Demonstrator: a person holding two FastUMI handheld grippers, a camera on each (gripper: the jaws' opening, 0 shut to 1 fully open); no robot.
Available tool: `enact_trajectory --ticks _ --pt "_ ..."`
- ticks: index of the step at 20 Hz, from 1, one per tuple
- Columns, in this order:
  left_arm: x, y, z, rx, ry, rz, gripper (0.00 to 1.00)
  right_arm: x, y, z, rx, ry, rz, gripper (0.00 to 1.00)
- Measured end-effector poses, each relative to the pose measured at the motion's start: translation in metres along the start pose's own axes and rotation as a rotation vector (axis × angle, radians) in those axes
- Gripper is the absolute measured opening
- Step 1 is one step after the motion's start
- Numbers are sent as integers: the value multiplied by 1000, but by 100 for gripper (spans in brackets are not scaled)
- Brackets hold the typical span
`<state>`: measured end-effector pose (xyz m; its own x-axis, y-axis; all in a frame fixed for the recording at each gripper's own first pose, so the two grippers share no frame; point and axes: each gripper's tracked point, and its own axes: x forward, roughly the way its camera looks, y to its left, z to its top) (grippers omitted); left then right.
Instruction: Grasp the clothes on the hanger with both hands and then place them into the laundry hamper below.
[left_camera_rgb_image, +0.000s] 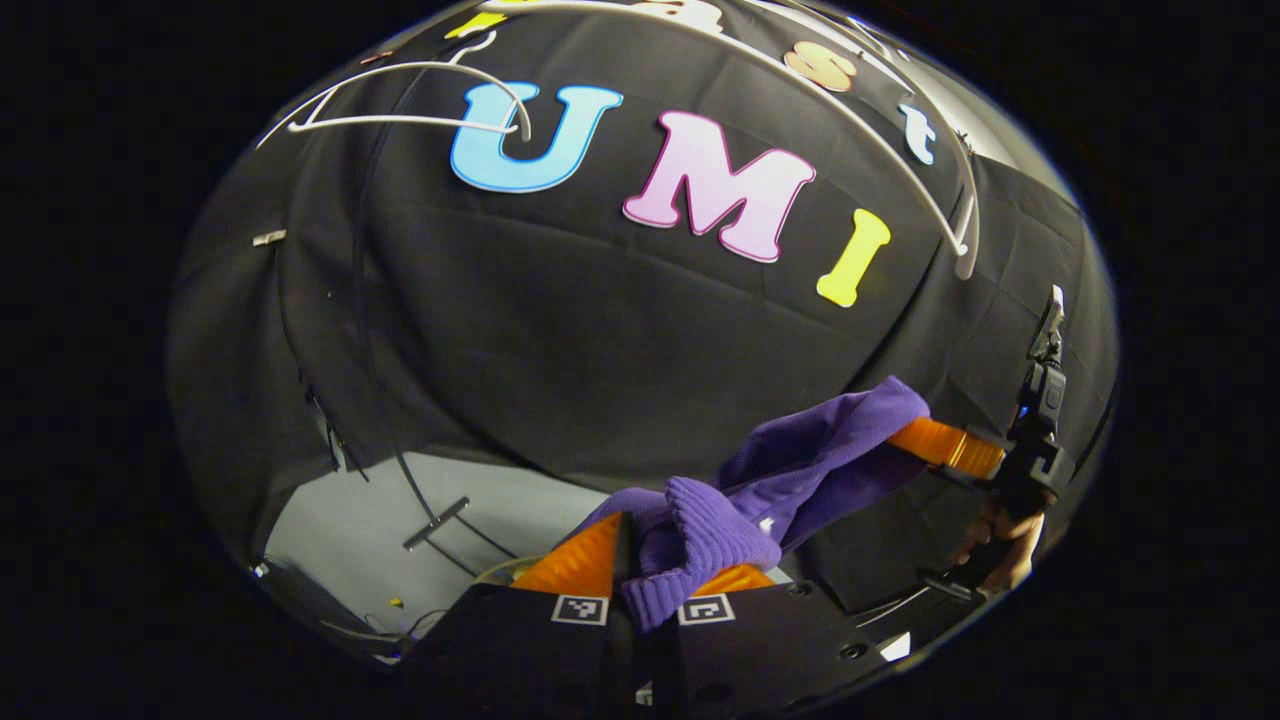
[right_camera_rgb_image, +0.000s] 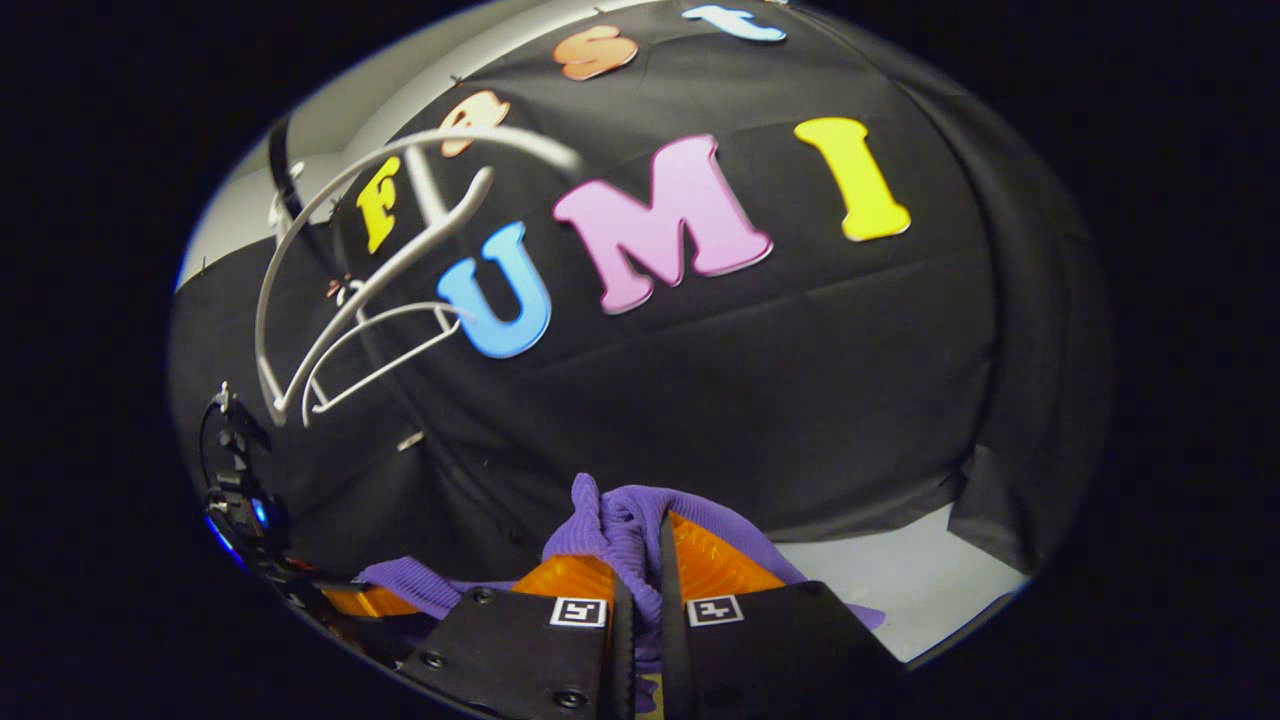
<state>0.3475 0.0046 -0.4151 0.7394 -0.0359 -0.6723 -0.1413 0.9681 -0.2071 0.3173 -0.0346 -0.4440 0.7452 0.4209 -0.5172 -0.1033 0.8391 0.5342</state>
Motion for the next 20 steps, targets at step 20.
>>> enact_trajectory --ticks 20 --pt "5 52 -157 -162 558 190 9 -25 50 -235 -139 832 -3 10"
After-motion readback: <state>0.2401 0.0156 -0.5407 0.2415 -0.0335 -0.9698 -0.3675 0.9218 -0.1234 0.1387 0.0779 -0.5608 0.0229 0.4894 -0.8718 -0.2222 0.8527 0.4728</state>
